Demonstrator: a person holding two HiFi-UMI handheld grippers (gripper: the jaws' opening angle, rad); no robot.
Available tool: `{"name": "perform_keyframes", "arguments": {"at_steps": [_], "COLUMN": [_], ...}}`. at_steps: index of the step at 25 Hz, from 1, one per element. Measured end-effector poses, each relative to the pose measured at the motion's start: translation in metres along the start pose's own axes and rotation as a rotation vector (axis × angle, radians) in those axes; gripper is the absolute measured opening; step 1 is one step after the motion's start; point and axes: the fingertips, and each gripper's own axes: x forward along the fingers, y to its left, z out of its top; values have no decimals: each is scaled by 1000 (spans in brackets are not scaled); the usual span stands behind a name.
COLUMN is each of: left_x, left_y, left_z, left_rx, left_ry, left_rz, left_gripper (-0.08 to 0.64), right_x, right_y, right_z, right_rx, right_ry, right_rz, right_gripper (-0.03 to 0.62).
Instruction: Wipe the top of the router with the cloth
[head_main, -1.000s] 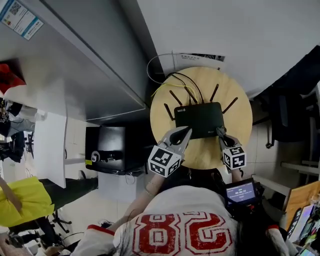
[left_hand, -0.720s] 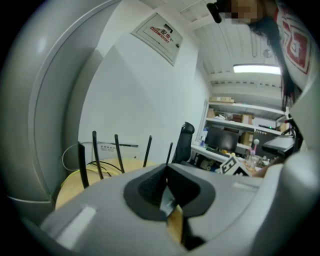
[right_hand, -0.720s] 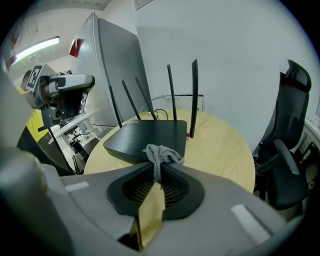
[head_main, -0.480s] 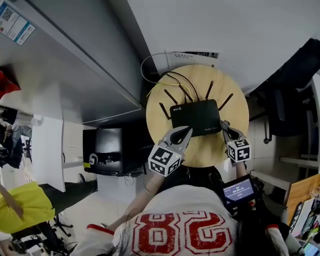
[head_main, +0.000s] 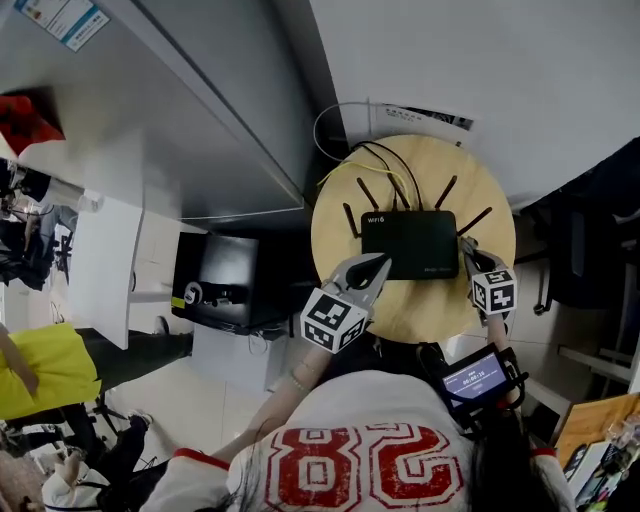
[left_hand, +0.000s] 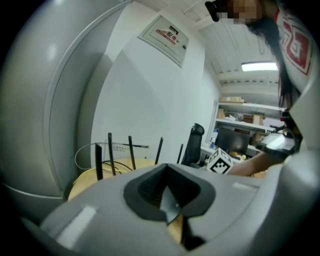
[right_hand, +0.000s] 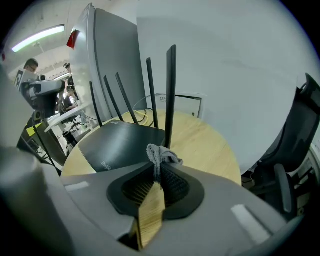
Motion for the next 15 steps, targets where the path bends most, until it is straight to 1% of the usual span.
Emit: {"name": "perform_keyframes", "arguments": {"at_steps": [4,8,12,15], "left_x": [-8,-19,-23,-21], "left_y": [11,20,22,19], "left_z": [-2,-3,-4,-5], "left_rx": [-13,-28,-35,-36], "left_ry": [0,-4,-7,-7], "left_rz": [56,107,126,117], "left_gripper": [5,5,5,5], "right_x": [13,23,23,19], "right_y": [-5,2,7,11], "right_z": [5,6,4,-1], "right_rx": [-13,-10,33,44], "right_ry": [11,16,1,1], "right_rz": [19,53,64,67], "right_gripper": [38,38,38,38]}}
